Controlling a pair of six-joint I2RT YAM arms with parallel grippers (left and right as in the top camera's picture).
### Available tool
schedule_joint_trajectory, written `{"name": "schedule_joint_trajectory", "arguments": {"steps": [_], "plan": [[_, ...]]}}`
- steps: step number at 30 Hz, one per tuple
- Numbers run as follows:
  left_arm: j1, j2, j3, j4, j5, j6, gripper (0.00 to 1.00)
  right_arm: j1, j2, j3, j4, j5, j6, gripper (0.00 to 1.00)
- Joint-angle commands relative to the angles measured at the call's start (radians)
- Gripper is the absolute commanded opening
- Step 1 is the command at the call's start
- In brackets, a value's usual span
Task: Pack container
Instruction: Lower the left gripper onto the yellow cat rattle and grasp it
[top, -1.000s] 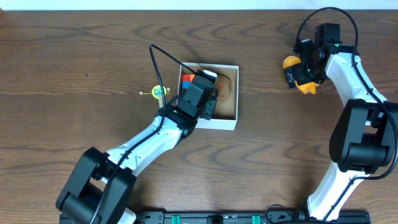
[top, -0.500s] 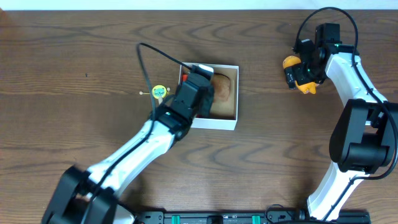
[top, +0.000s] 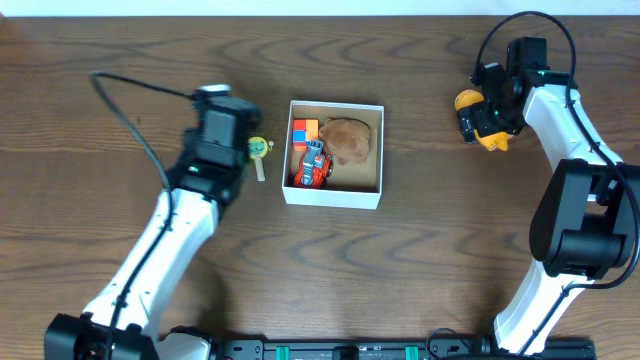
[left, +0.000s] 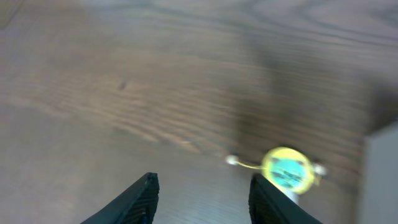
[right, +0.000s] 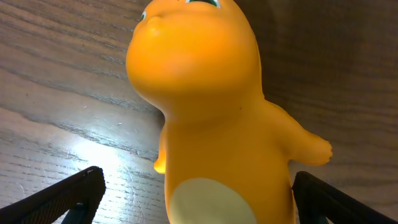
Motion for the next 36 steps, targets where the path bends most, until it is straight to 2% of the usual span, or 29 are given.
{"name": "schedule_joint_trajectory", "arguments": {"steps": [1, 5, 12, 19, 27, 36], "plan": [[0.060, 0.039, 0.014, 0.003, 0.118, -0.046, 0.49, 0.007, 0.007, 0.003, -0.001, -0.008, -0.002, 0.99], [0.082, 0.108, 0.014, 0.047, 0.221, -0.048, 0.49, 0.007, 0.007, 0.003, -0.001, -0.008, -0.002, 0.99], [0.081, 0.250, 0.014, 0.089, 0.238, -0.048, 0.50, 0.007, 0.007, 0.003, -0.001, -0.008, -0.002, 0.99], [0.080, 0.329, 0.014, 0.126, 0.399, -0.049, 0.50, 0.007, 0.007, 0.003, -0.001, -0.008, -0.002, 0.99], [0.056, 0.340, 0.014, 0.130, 0.410, -0.108, 0.49, 0.007, 0.007, 0.003, -0.001, -0.008, -0.002, 0.99], [-0.006, 0.425, 0.014, 0.142, 0.409, -0.108, 0.48, 0.007, 0.007, 0.003, -0.001, -0.008, -0.002, 0.99]]}}
